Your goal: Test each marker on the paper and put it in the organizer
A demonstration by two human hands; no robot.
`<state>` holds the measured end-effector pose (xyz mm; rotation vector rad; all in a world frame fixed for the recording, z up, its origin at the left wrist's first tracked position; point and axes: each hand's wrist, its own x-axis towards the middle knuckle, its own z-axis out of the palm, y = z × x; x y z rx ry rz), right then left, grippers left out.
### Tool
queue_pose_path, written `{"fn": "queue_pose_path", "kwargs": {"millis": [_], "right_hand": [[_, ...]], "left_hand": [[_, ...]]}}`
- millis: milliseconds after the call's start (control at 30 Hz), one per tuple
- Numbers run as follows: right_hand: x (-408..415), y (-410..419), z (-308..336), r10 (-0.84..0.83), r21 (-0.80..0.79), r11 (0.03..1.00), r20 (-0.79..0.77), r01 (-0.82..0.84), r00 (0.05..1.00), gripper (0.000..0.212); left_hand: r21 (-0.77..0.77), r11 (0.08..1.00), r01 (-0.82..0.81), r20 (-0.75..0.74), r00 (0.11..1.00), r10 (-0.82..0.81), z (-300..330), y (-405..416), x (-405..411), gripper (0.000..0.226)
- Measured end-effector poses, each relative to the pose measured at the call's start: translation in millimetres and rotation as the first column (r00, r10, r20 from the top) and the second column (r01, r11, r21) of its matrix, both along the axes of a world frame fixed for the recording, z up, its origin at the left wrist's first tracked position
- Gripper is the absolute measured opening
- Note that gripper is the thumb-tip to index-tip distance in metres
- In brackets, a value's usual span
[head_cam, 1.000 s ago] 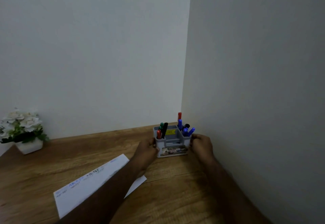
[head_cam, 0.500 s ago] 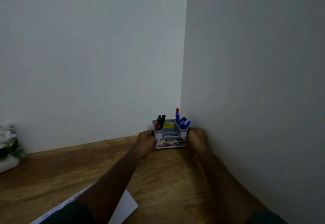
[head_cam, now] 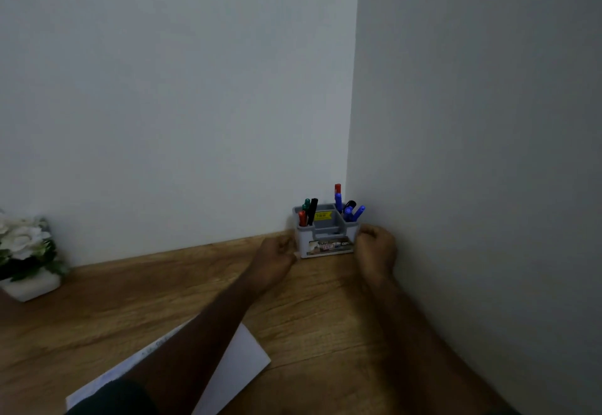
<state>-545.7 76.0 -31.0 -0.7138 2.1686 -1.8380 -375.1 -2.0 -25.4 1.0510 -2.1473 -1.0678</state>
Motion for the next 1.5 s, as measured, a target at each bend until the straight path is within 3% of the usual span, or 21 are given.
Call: {"fn": "queue_pose_path", "kwargs": {"millis": [67, 133, 233, 333, 433, 567, 767, 900, 1100, 1233, 1367, 1500], "right_hand": [[33.7, 16.9, -11.1, -0.020, -0.031, 0.999, -0.069, 0.018, 0.997, 0.018], [68.2, 31.4, -26.4, 0.105, -0.017, 0.994, -0.240, -0.112, 0.965, 0.019], [108.0, 46.1, -40.4, 0.389, 0.115, 0.915, -0.513, -0.388, 0.765, 0.021], [143.4, 62.3, -37.7, 0.608, 0.238, 0.776, -0.528, -0.584, 0.593, 0.028], [162.5, 74.8, -42.8, 0.730, 0.406, 0.667, -0.525, -0.624, 0.439, 0.033], [171.4, 83.8, -42.7, 0.757, 0.511, 0.644, -0.537, -0.570, 0.373, 0.032], [179.2, 91.4, -38.4, 0.730, 0.569, 0.682, -0.556, -0.458, 0.396, 0.026], [178.1, 86.2, -40.7, 0.740, 0.580, 0.671, -0.565, -0.461, 0.365, 0.031], [162.5, 54.4, -53.6, 0.737, 0.608, 0.675, -0.535, -0.418, 0.412, 0.040], [159.3, 46.8, -64.0, 0.758, 0.661, 0.648, -0.511, -0.378, 0.405, 0.046], [162.5, 51.0, -59.6, 0.790, 0.733, 0.595, -0.457, -0.331, 0.409, 0.051], [170.5, 56.7, -41.9, 0.810, 0.773, 0.540, -0.370, -0.332, 0.455, 0.052]], "left_hand": [[-0.125, 0.992, -0.026, 0.073, 0.997, 0.035, -3.7, 10.6, 23.0, 0.040], [-0.251, 0.967, -0.048, 0.070, 0.995, 0.068, -6.7, 24.5, 54.5, 0.027], [-0.405, 0.908, -0.106, 0.012, 0.993, 0.121, -10.0, 47.2, 113.2, 0.013], [-0.468, 0.854, -0.227, 0.003, 0.966, 0.258, -17.9, 77.1, 174.3, 0.019], [-0.484, 0.790, -0.375, 0.021, 0.898, 0.439, -34.9, 113.7, 224.4, 0.025], [-0.488, 0.830, -0.269, 0.281, 0.852, 0.441, -56.9, 143.4, 253.0, 0.046], [-0.343, 0.938, 0.051, 0.542, 0.826, 0.153, -50.4, 113.5, 261.1, 0.058], [-0.302, 0.942, 0.145, 0.575, 0.816, 0.059, -49.9, 80.8, 257.7, 0.059], [-0.327, 0.910, 0.256, 0.550, 0.834, -0.037, -57.1, 15.4, 236.1, 0.059], [-0.333, 0.906, 0.261, 0.554, 0.832, -0.036, -59.0, -5.6, 223.8, 0.067], [-0.334, 0.933, 0.131, 0.512, 0.857, 0.062, -60.3, 10.8, 227.8, 0.065], [-0.182, 0.971, 0.156, 0.573, 0.819, -0.024, -41.9, 14.2, 228.7, 0.071]]}}
